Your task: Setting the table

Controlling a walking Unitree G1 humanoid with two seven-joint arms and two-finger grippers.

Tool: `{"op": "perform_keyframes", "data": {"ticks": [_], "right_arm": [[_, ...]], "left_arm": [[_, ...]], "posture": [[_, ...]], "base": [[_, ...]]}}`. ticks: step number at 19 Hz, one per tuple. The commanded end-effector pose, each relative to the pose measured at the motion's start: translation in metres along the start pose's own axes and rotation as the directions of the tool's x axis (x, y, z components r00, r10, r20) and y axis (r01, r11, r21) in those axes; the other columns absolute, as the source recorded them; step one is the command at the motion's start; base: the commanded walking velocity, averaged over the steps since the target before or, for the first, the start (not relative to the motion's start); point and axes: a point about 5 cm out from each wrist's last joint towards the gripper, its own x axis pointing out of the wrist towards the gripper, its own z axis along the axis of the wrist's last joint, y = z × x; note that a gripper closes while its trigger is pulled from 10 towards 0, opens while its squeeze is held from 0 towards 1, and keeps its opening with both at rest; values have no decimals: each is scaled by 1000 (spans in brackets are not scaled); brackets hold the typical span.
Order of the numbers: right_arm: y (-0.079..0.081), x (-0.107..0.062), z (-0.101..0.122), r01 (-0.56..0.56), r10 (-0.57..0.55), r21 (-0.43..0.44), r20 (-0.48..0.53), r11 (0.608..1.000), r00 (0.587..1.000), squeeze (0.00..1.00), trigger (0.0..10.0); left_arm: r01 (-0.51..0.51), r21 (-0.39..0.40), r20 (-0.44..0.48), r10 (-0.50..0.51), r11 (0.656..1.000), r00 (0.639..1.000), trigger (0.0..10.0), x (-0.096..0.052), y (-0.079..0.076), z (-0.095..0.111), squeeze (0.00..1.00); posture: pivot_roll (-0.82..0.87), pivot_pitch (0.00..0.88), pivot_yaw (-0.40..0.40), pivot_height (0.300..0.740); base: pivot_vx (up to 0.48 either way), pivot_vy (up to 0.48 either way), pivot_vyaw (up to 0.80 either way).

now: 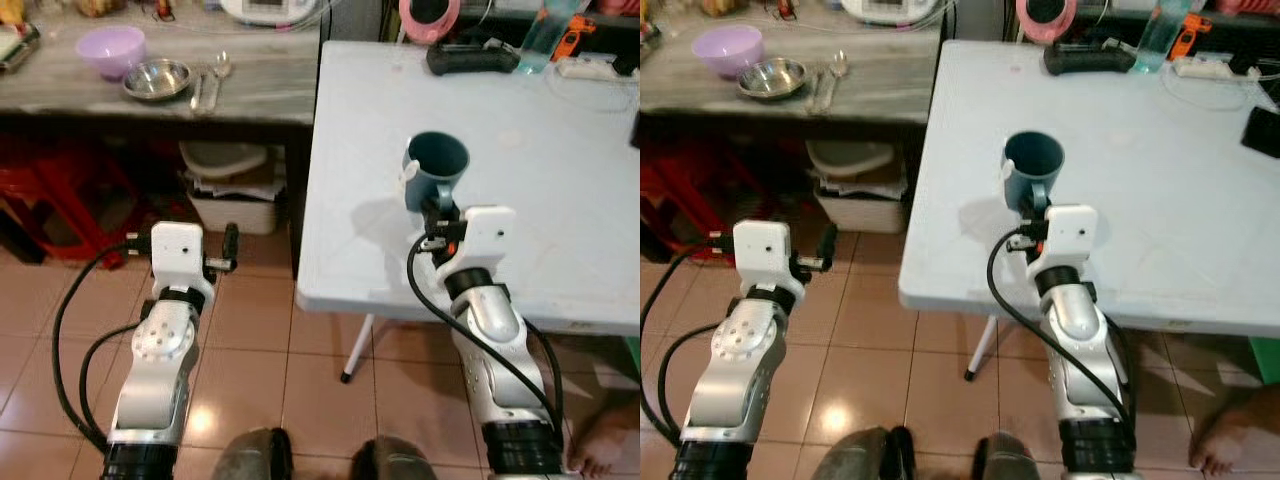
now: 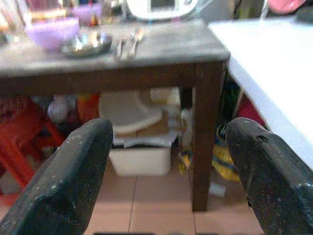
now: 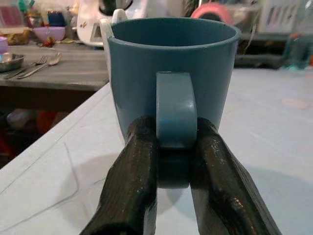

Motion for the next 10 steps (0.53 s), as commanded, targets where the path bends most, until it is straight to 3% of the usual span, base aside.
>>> {"op": "perform_keyframes", "data": {"ticks": [1,10], "right_arm": [[-8,-7,2,33,-33,-18,6,999,999,0,10000],[-5,-22,-4,53,-53,22,-11,998,999,0,10000]], "left_arm": [[22,-19,-19,-23,1000,1000,10000,0,-7,-6,0],[63,-108,-8,-64,992,998,10000,-2,-21,-10,0]], "posture": [[-10,7,22,740],[-9,0,12,740]], "base": [[0,480,0],[0,480,0]]}}
